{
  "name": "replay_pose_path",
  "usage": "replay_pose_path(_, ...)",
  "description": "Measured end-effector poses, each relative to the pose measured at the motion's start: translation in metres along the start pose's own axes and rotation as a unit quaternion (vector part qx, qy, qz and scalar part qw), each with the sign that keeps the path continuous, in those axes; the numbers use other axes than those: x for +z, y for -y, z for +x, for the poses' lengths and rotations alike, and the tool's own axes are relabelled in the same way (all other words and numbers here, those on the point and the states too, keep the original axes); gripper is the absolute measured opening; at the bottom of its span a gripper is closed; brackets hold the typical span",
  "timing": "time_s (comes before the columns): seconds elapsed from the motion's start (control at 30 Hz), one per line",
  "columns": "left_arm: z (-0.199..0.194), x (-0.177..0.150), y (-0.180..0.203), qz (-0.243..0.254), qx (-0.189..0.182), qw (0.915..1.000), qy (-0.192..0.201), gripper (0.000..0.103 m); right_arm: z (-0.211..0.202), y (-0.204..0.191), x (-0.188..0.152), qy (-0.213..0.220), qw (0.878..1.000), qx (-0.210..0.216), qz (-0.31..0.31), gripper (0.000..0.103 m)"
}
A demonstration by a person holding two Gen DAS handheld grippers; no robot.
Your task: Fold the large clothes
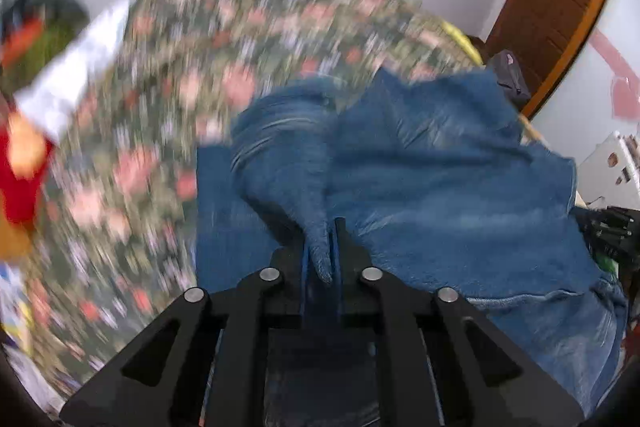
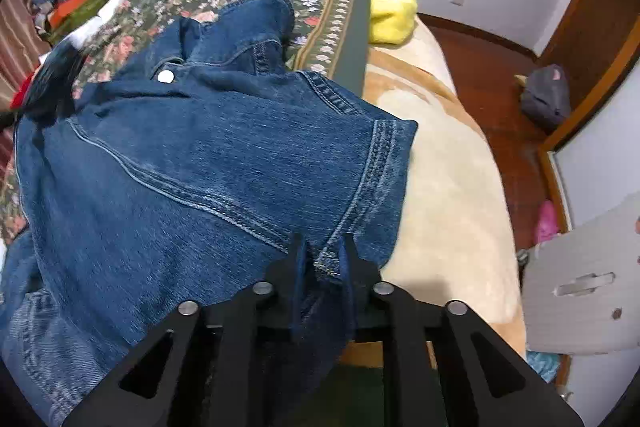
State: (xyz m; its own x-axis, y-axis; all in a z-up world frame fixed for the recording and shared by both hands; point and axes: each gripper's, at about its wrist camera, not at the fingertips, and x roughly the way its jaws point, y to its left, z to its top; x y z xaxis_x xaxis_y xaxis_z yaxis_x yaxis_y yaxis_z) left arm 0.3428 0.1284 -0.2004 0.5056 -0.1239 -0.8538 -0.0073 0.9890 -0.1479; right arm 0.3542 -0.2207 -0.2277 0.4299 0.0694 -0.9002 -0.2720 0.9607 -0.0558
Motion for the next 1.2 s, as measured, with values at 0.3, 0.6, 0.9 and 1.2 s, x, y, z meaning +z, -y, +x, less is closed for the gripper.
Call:
replay_pose_path(0.3,0.012,-0.063,-0.055,-0.087,-0.063,0.9938,-0.026,0.043,-0.002,0.001,-0.002,-0.001,0.994,-0.112,-0.003,0.081)
replay_pose_path(0.6,-0.025,-0.062,-0.083,-0.107,-0.028,0.9938,-0.01,0.056,-0.012,0.016,0.003,-0.007,0.997,-0.056,0.048,0.081)
replay_pose_path(0.9,-0.024,-0.007,-0.109,-0.127,-0.005,0.9919,0.01,0.073,-0.026,0.042,0.022,0.018,0.981,0.117,0.153,0.081)
replay_pose_path(1.2,0.062,0.033,-0.128,-0.173,-0.038,0.982,-0.065,0.073,0.016,0.073,0.046,0.008,0.965,0.154,0.211,0.079)
